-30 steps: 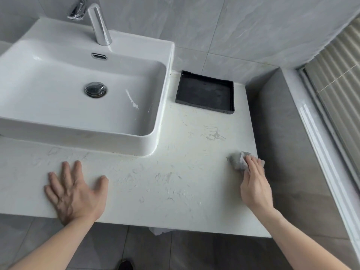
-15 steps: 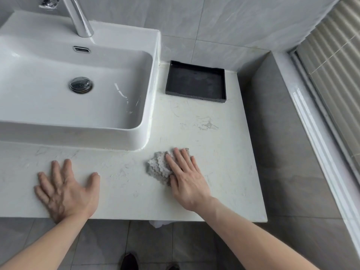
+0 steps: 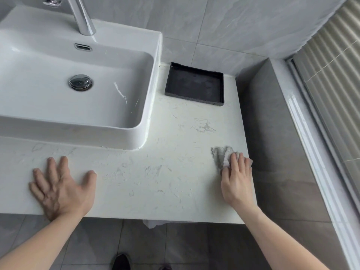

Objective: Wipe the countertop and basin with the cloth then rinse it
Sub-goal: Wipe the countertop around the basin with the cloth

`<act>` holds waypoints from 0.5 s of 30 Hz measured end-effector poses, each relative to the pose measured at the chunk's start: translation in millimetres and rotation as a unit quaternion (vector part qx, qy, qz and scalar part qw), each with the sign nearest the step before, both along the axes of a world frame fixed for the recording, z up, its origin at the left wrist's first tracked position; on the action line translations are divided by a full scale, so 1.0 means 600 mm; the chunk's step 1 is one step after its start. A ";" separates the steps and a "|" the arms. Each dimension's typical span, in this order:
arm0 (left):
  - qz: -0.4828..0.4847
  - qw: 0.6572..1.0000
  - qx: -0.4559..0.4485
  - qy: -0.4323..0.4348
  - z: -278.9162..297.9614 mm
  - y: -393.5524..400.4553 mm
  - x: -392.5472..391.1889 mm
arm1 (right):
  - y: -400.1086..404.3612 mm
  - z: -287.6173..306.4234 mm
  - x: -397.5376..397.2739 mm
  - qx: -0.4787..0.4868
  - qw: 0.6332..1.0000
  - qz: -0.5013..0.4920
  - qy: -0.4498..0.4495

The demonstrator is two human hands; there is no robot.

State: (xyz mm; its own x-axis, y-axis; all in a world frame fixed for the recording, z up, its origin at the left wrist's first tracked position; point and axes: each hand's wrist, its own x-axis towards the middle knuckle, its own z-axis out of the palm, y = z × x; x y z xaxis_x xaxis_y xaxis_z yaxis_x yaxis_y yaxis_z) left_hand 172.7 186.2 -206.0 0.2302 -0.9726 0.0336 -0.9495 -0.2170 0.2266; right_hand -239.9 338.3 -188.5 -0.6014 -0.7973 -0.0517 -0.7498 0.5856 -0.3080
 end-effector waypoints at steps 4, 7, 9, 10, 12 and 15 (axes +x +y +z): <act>-0.003 1.000 -0.004 0.007 0.001 0.001 0.000 | -0.015 -0.001 0.105 0.002 0.996 0.072 -0.043; -0.002 1.000 0.001 0.013 0.000 0.002 0.000 | -0.008 -0.005 0.176 0.003 0.989 0.144 -0.045; -0.001 1.000 0.001 0.017 -0.001 0.002 0.000 | 0.007 -0.006 0.188 -0.008 0.983 0.177 -0.040; 0.000 1.000 0.000 0.018 -0.001 0.002 0.001 | 0.014 -0.009 0.180 -0.017 0.981 0.187 -0.042; 0.000 1.000 -0.003 0.019 0.000 0.002 0.000 | 0.032 -0.017 0.146 -0.032 0.982 0.183 -0.041; 0.002 1.000 -0.003 0.020 0.000 0.002 0.000 | 0.069 -0.020 0.066 -0.063 0.991 0.109 -0.040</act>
State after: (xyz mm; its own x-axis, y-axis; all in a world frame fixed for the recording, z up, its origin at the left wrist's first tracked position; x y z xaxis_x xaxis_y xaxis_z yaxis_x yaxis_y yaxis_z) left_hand 172.8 187.7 -206.2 0.2353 -0.9715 0.0294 -0.9389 -0.2194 0.2650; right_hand -200.2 379.6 -200.5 -0.4128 -0.9107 0.0160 -0.8239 0.3658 -0.4329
